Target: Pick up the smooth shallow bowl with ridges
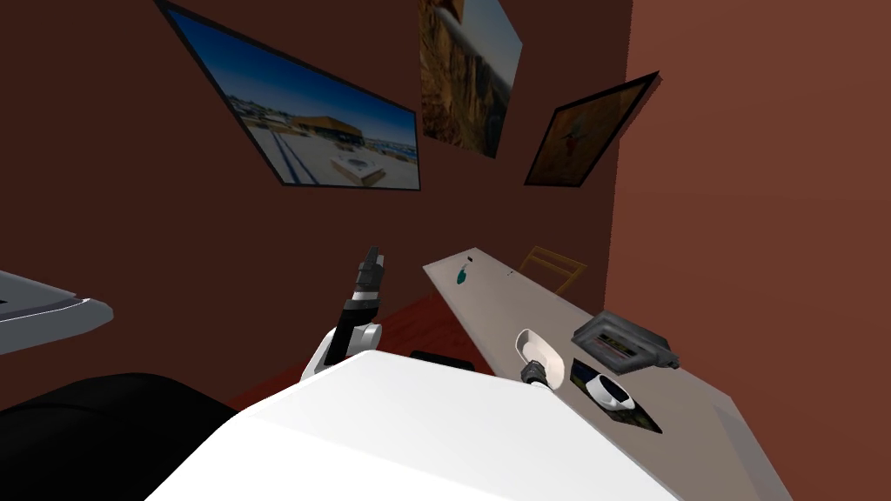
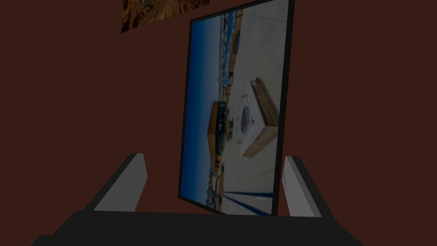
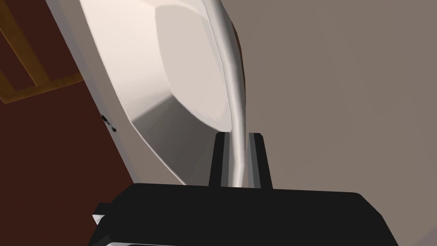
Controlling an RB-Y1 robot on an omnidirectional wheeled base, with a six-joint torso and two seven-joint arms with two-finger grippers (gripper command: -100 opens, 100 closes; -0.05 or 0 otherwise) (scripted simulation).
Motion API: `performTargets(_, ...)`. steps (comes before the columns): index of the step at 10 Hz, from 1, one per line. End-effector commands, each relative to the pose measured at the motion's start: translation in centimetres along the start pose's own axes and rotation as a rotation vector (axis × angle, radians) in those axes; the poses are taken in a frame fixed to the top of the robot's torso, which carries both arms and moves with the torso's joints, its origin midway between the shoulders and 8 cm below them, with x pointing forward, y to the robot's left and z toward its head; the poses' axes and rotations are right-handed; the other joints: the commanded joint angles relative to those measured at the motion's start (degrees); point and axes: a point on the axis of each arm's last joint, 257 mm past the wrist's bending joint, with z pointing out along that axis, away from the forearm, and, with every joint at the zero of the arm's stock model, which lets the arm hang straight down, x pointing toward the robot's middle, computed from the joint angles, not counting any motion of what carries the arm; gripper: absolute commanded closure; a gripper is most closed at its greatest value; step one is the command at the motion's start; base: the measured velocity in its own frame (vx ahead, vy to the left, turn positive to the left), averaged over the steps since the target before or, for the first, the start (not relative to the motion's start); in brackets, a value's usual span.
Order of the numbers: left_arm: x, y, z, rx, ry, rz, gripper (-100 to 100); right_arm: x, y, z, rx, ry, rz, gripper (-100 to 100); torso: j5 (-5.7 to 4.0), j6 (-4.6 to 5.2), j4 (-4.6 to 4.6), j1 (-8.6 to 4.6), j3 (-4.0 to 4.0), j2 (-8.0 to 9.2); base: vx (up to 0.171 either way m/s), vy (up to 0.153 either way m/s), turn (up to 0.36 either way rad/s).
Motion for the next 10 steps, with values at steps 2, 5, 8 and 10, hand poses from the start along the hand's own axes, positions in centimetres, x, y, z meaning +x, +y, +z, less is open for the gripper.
performTargets(2, 0.0, 0.0, 0.0, 0.0, 0.0, 0.0, 0, 0.0, -0.1, 0.0, 0.002, 0.0, 0.0, 100, -0.05, 0.01, -0.03, 0.01, -0.01, 0.01, 0.0, 0.0, 0.0)
performTargets(5, 0.0, 0.0, 0.0, 0.0, 0.0, 0.0, 0, 1.1, -1.2, 0.4, 0.002, -0.001, -0.002, 100, -0.01, 0.01, -0.01, 0.04, 0.01, 0.03, -0.004, 0.032, -0.003)
performTargets(8, 0.0, 0.0, 0.0, 0.0, 0.0, 0.0, 0, 2.9, -3.4, 0.9, 0.002, -0.005, -0.004, 100, 0.11, 0.02, 0.02, 0.58, 0.11, 0.21, -0.042, 0.143, -0.025)
performTargets(10, 0.0, 0.0, 0.0, 0.0, 0.0, 0.0, 0, 2.7, -3.0, 0.8, 0.001, -0.003, -0.004, 0, 0.1, 0.01, 0.05, 0.42, 0.12, 0.2, -0.014, 0.039, -0.009)
